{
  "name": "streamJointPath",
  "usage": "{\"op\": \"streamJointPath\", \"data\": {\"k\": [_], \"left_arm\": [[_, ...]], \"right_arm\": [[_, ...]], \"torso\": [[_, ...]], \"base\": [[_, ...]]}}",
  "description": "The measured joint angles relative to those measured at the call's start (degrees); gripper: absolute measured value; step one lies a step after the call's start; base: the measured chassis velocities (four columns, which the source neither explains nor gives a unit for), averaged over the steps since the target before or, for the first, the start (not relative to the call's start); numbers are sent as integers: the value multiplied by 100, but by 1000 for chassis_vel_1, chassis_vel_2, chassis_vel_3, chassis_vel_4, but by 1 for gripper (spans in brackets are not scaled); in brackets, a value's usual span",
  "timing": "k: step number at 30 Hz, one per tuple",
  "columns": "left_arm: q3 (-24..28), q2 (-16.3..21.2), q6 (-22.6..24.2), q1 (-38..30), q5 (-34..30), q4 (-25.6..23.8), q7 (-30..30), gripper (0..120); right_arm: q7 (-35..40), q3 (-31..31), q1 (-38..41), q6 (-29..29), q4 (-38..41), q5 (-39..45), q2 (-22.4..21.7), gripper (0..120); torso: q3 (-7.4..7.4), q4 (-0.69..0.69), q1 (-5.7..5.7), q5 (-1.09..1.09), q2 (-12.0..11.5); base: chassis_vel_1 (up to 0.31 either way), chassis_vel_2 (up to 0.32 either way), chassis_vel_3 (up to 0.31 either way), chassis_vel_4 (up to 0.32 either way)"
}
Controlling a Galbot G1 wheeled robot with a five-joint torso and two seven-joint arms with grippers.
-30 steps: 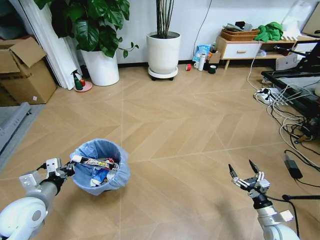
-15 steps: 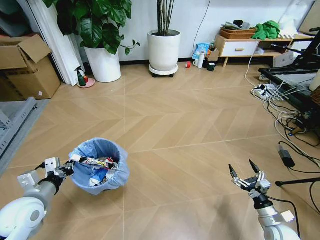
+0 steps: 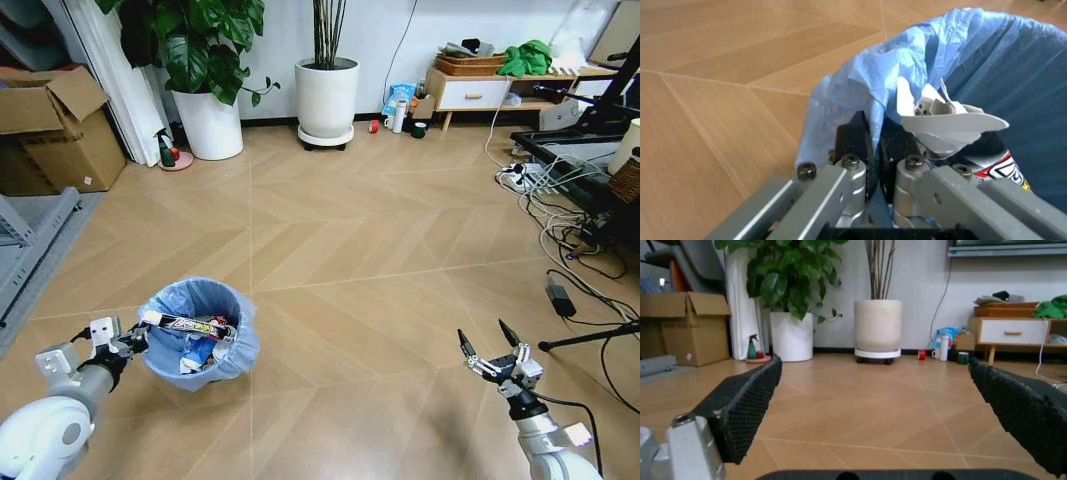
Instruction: Pick up the trash bin and place the garbage on the floor into it.
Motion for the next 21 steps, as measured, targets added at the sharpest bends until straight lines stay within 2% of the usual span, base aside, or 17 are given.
{"op": "streamJointPath", "data": {"k": [3,10,11,14,21], "left_arm": [[57,-17,0,-39,14,66,-78,0],[325,1,4,-476,24,741,-387,0],[325,1,4,-476,24,741,-387,0],[453,115,-37,-886,14,1426,-307,0],[507,128,-106,-1230,-23,1913,-135,0]], "right_arm": [[-61,24,-11,10,-1,33,7,100],[-165,105,-68,38,14,75,18,100],[-165,105,-68,38,14,75,18,100],[-194,128,-134,40,52,78,37,100],[-202,56,-145,33,84,77,-1,100]], "torso": [[0,0,0,0,0],[1,0,1,-3,0],[1,0,1,-3,0],[1,-1,1,1,0],[1,0,1,1,0]], "base": [[-5,-5,0,22],[0,0,0,0],[0,0,0,0],[0,0,0,0],[0,0,0,0]]}}
